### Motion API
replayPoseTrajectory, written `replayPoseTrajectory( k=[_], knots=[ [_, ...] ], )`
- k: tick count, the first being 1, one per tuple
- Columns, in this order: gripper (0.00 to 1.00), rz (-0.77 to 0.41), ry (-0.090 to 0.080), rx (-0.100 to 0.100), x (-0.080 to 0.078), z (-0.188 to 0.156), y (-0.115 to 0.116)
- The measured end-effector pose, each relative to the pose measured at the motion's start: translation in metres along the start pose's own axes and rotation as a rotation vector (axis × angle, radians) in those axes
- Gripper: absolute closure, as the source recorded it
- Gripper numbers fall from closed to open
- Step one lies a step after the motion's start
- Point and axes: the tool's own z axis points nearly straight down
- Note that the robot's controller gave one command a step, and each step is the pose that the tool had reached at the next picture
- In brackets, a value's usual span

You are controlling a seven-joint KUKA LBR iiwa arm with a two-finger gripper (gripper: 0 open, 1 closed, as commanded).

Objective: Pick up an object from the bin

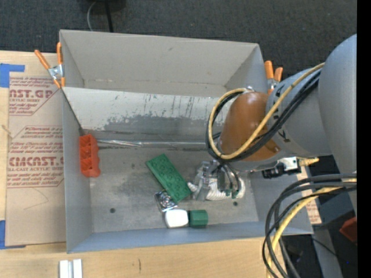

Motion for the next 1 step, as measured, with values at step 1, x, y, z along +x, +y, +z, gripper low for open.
replayPoseTrajectory(
  k=[1],
  knots=[
    [1.0,0.0,0.0,0.0,0.0,0.0,0.0]
  ],
)
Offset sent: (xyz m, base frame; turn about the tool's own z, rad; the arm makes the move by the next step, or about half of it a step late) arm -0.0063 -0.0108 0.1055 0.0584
